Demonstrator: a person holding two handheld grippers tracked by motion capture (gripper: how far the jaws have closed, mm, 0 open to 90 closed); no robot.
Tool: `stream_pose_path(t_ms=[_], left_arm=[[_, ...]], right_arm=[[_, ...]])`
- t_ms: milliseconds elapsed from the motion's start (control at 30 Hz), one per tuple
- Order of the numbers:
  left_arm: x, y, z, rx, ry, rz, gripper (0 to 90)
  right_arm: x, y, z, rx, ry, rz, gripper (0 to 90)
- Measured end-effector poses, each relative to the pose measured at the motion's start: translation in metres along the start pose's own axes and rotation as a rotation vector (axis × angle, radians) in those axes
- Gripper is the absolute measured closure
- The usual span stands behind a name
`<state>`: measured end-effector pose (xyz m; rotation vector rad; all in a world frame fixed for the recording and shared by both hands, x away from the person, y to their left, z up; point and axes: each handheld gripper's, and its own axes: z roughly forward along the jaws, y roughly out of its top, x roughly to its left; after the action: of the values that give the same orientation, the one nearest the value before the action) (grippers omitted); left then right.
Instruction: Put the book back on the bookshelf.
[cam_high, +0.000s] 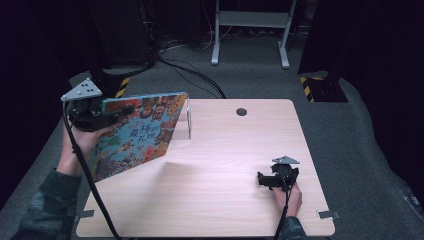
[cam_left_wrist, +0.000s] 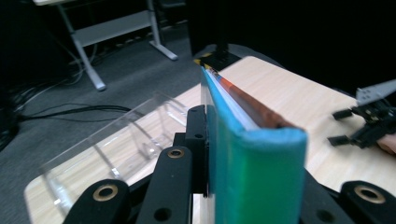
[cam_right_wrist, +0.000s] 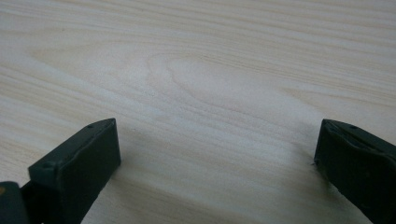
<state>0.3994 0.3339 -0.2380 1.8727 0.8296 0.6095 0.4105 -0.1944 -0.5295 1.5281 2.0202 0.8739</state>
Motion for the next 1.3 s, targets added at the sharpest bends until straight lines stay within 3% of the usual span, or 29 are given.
stream_pose_path(t_ms=[433, 733, 1000, 1300], left_arm=[[0.028, -0.009, -0.026, -0.035, 0.135, -0.075, 80.6], [0.039, -0.013, -0.037, -0.051, 0.207, -0.096, 80.6], [0.048, -0.016, -0.034, -0.074, 0.27, -0.118, 80.6], [0.056, -0.016, -0.021, -0.099, 0.304, -0.121, 80.5]], right_arm=[[0.0, 0.0, 0.0, 0.002, -0.001, 0.002, 0.0], [0.0, 0.0, 0.0, 0.002, -0.001, 0.002, 0.0], [0.0, 0.0, 0.0, -0.002, -0.003, 0.002, 0.0], [0.0, 0.0, 0.0, -0.001, -0.005, 0.006, 0.0]])
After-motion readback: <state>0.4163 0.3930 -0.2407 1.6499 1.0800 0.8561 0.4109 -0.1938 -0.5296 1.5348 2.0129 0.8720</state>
